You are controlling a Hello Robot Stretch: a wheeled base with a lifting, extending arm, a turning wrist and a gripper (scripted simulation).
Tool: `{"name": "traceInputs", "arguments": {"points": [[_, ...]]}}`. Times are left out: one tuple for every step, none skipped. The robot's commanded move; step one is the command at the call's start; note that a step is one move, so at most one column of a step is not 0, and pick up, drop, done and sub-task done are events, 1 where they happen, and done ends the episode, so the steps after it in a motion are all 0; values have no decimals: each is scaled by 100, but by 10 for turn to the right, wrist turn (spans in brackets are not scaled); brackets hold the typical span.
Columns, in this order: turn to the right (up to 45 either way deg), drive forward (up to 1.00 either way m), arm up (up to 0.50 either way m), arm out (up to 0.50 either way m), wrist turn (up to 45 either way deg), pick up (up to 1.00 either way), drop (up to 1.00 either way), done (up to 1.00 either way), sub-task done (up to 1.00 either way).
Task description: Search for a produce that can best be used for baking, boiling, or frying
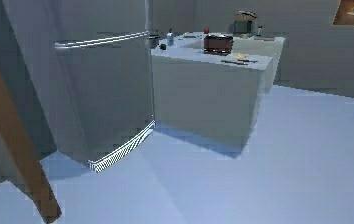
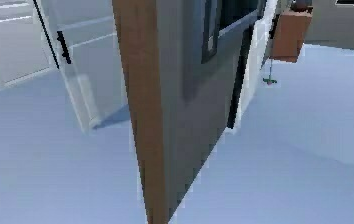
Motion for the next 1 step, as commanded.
{"name": "traceInputs", "arguments": {"points": [[0,100,0,0,0,0,0,0,0]]}}
